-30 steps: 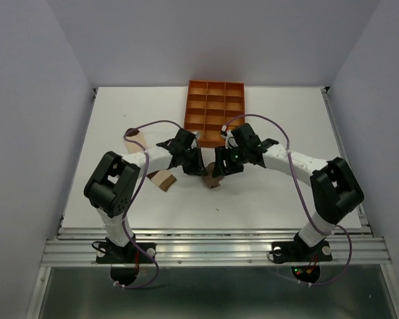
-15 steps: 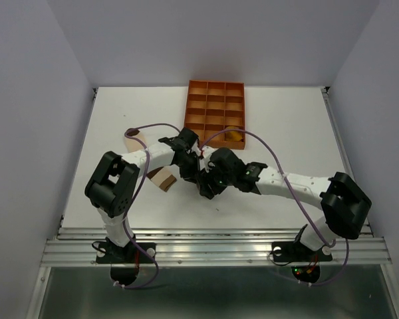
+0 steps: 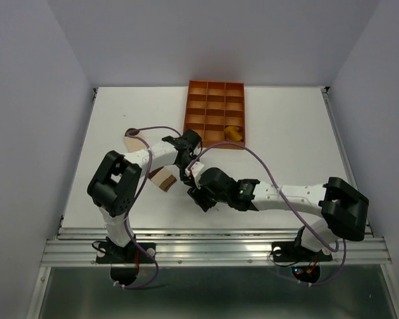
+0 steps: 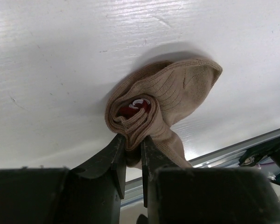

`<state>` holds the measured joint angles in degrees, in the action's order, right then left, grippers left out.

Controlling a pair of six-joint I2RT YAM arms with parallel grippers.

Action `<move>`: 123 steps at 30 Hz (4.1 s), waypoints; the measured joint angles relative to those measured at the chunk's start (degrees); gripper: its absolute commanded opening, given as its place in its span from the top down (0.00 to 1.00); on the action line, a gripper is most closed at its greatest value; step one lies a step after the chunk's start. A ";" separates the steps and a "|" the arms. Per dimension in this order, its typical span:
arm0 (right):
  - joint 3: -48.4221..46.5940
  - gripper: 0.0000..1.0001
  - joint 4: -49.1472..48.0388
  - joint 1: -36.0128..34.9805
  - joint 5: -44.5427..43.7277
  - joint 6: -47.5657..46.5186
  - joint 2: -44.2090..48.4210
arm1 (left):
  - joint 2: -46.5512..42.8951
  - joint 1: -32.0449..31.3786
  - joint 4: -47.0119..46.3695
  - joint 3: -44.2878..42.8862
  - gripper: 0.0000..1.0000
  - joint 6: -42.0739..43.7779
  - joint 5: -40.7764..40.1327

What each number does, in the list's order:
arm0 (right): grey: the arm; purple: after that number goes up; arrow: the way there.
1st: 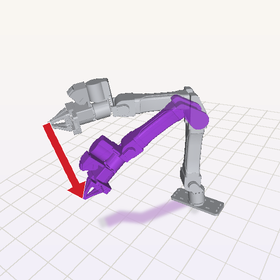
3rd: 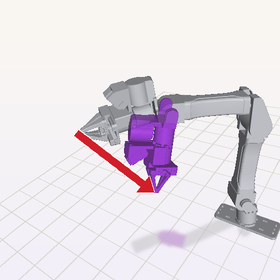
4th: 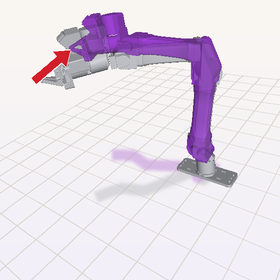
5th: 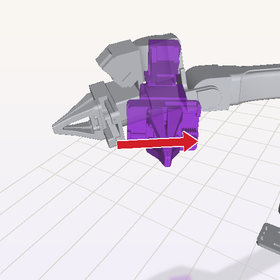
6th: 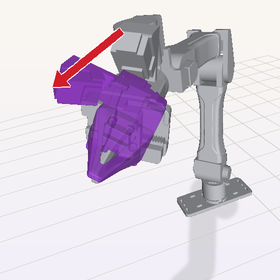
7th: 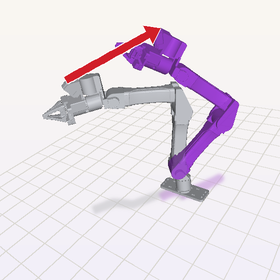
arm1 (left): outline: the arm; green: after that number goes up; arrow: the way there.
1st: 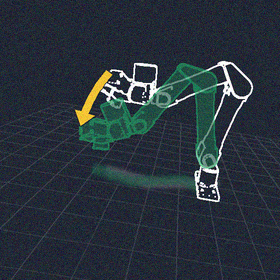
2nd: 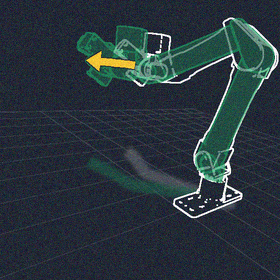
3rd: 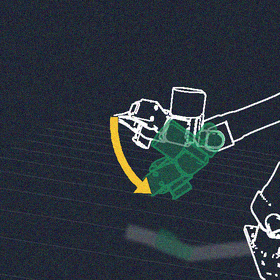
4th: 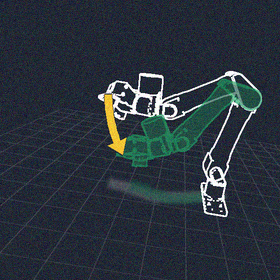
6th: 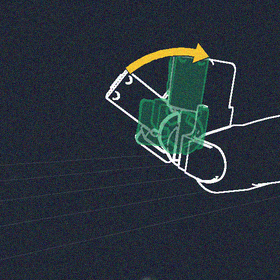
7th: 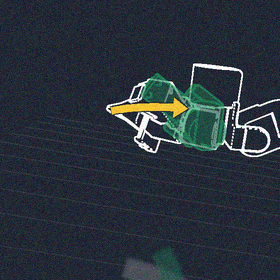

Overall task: Roll the socks
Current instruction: Roll the sock at the center of the board.

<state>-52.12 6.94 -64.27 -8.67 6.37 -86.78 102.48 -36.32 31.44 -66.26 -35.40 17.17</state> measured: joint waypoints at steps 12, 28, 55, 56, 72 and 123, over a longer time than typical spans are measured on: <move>-1.51 0.46 0.66 -2.16 -9.29 -2.45 -4.98 | 0.11 -0.37 1.99 -0.31 1.00 -1.53 -0.04; -4.59 0.62 3.72 -5.70 -17.35 -2.86 -10.84 | 1.73 -0.46 4.63 -2.47 1.00 -1.99 -0.17; -2.71 0.99 3.48 -0.09 -12.50 5.79 -8.76 | 0.98 -0.83 3.76 -4.15 0.50 -2.03 -2.93; -2.08 0.99 3.04 0.74 -11.13 6.27 -8.13 | 0.76 -0.81 3.58 -4.17 0.50 -2.05 -3.26; 5.38 0.99 -3.58 14.64 10.56 11.04 -2.05 | -2.62 4.76 0.74 -6.62 0.50 -2.23 -7.37; 5.92 0.92 -13.99 40.70 48.13 34.32 -17.29 | 0.61 2.93 -21.66 2.21 0.42 1.07 9.29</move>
<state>-46.19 -7.05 -23.57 39.46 40.69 -104.07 103.09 -33.39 9.78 -64.05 -34.33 26.46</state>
